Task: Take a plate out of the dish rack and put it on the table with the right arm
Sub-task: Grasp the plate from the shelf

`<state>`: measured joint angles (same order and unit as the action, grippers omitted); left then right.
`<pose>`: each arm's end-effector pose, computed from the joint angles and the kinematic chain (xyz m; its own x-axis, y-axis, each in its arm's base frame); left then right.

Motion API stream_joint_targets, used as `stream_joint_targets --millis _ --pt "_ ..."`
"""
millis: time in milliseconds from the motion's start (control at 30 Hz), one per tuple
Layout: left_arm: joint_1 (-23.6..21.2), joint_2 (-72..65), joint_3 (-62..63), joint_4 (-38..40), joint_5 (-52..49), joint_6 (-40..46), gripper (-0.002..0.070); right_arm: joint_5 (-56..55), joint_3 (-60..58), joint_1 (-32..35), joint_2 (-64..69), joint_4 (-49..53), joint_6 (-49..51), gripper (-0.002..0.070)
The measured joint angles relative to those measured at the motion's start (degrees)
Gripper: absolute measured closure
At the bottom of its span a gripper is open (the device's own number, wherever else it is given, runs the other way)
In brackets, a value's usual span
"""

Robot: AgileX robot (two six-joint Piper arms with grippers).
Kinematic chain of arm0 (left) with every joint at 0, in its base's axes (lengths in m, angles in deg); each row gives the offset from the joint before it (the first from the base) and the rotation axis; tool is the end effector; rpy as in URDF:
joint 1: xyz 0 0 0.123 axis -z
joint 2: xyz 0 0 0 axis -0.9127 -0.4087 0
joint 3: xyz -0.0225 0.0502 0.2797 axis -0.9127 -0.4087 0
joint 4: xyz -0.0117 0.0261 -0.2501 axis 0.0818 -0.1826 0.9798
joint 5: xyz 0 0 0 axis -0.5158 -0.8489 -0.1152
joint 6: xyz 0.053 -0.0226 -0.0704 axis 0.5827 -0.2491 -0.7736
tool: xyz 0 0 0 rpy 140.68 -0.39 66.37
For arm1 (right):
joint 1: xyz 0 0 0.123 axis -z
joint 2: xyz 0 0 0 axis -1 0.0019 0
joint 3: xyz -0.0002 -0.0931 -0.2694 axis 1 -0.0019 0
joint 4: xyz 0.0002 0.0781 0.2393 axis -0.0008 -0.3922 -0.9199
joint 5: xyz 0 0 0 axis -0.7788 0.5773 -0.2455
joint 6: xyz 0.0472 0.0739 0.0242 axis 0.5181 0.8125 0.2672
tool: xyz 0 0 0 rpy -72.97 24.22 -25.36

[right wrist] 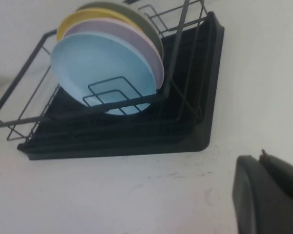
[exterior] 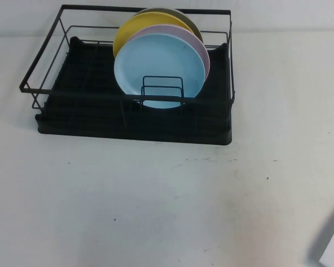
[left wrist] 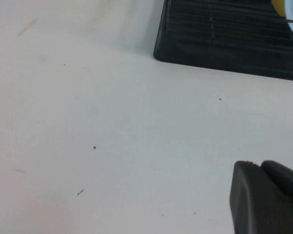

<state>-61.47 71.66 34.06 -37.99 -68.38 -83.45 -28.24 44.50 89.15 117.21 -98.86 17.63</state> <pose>0.0531 -0.0025 0.1741 -0.2728 0.0100 -0.9620 0.0576 0.9983 -0.0059 0.1324 0.0380 0.2966 -0.4757 0.3767 -0.7949 -0.2060 0.8308 0.5170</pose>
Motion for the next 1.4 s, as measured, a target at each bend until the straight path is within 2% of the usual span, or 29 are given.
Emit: stream_joint_targets --millis 300,667,833,900,1000,1167,1267,1400 --pt "0.00 0.00 0.00 0.00 0.00 0.00 0.0679 9.28 22.66 -1.54 27.76 1.28 -11.95 0.0694" --pt "0.00 0.00 0.00 0.00 0.00 0.00 0.0679 8.71 44.87 -17.54 51.35 10.25 -13.15 0.0694" --pt "0.00 0.00 0.00 0.00 0.00 0.00 0.0679 8.84 55.14 -21.89 58.89 13.71 -13.25 0.0689" --pt "0.00 0.00 0.00 0.00 0.00 0.00 0.0679 9.35 58.60 -22.46 61.48 15.15 -13.29 0.0669" --pt "0.00 0.00 0.00 0.00 0.00 0.00 0.0679 9.82 63.51 -22.71 64.37 18.39 -13.38 0.0591" --pt "0.00 0.00 0.00 0.00 0.00 0.00 0.0679 10.16 69.90 -22.71 68.63 20.71 -13.38 0.0407" --pt "0.00 0.00 0.00 0.00 0.00 0.00 0.0679 10.25 73.21 -22.71 71.35 21.31 -14.15 0.0367" --pt "0.00 0.00 0.00 0.00 0.00 0.00 0.0679 10.51 75.90 -22.71 73.91 22.65 -15.53 0.0353"
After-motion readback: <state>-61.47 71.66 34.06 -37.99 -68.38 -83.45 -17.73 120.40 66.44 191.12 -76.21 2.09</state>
